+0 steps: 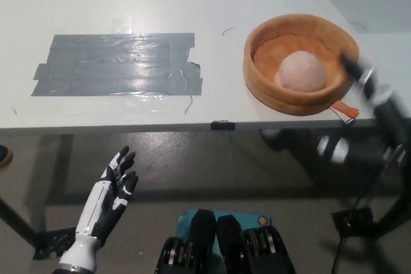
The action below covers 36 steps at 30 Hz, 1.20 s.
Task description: An emotional support dumpling is kept in a soft plate infront in the middle of the desk infront of the robot. The robot extends its right arm to pick up the dumpling and hands it to a person
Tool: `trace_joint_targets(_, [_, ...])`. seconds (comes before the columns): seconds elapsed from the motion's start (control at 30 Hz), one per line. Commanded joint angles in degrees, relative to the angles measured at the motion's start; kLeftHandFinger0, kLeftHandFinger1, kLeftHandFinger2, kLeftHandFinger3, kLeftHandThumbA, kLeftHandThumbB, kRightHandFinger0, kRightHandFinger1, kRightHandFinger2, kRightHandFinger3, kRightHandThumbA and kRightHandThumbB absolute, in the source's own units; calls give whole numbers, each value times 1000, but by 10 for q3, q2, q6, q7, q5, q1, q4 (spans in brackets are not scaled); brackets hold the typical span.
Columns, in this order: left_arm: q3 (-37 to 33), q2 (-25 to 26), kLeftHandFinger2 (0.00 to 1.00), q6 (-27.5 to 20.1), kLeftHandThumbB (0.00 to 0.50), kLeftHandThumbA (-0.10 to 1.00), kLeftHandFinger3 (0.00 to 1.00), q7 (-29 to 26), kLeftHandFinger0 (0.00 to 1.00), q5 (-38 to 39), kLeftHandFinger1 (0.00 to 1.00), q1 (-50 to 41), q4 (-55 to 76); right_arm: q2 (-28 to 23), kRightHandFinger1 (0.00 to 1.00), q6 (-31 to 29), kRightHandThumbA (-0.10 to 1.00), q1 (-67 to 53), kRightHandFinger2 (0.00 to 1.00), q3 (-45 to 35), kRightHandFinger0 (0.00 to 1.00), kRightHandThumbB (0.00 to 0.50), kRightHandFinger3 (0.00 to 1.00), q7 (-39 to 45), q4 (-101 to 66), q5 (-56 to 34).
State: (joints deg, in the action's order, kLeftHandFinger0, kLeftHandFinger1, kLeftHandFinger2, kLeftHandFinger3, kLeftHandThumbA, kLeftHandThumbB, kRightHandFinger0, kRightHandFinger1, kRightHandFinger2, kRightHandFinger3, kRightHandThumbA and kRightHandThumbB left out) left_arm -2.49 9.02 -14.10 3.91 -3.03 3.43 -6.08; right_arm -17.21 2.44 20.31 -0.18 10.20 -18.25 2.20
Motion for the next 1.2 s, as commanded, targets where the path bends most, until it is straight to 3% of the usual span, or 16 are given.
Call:
trace_joint_targets(0.0, [0, 9, 1000, -21, 322, 843, 1000, 6, 949, -5, 1000, 12, 9, -68, 1000, 123, 1000, 135, 1000, -6, 1000, 315, 1000, 30, 2, 36])
trace_joint_targets(0.1, [2, 10, 1000, -24, 320, 837, 1000, 4, 949, -5, 1000, 8, 11, -102, 1000, 169, 996, 222, 1000, 32, 1000, 308, 1000, 83, 83, 21])
trace_joint_targets(0.13, [3, 10, 1000, -24, 321, 837, 1000, 4, 950, -6, 1000, 11, 10, -106, 1000, 172, 949, 242, 1000, 41, 1000, 319, 1000, 94, 110, 18])
trace_joint_targets(0.3, [3, 11, 1000, -21, 334, 857, 1000, 4, 951, -6, 1000, 9, 13, -119, 1000, 164, 968, 342, 1000, 118, 1000, 336, 1000, 161, 272, 38])
trace_joint_targets(0.33, [2, 9, 1000, -17, 334, 858, 1000, 4, 952, -7, 1000, 7, 16, -115, 1000, 168, 960, 365, 1000, 136, 1000, 317, 1000, 175, 315, 42])
trace_joint_targets(0.53, [3, 11, 1000, -15, 340, 853, 1000, 6, 956, -4, 1000, 7, 19, -86, 1000, 160, 980, 456, 1000, 210, 1000, 328, 1000, 201, 498, 77])
trace_joint_targets(0.63, [3, 10, 1000, -16, 336, 855, 1000, 4, 951, -6, 1000, 6, 20, -58, 1000, 159, 924, 495, 1000, 233, 1000, 354, 1000, 216, 598, 76])
trace_joint_targets(0.73, [3, 9, 1000, -19, 327, 857, 1000, 2, 939, -7, 1000, 12, 16, -32, 1000, 123, 916, 510, 1000, 233, 1000, 296, 1000, 226, 679, 62])
trace_joint_targets(0.8, [3, 11, 1000, -14, 327, 874, 1000, 2, 941, -12, 1000, 15, 19, -22, 1000, 104, 913, 521, 1000, 234, 1000, 284, 1000, 237, 718, 58])
trace_joint_targets(0.97, [3, 13, 1000, -2, 346, 884, 1000, 7, 953, -9, 1000, 7, 32, -8, 1000, 93, 999, 523, 1000, 248, 1000, 340, 1000, 246, 773, 78])
trace_joint_targets(1.17, [4, 14, 1000, -1, 333, 874, 1000, 11, 964, -1, 1000, 14, 30, -7, 1000, 76, 1000, 535, 1000, 261, 1000, 408, 1000, 265, 813, 95])
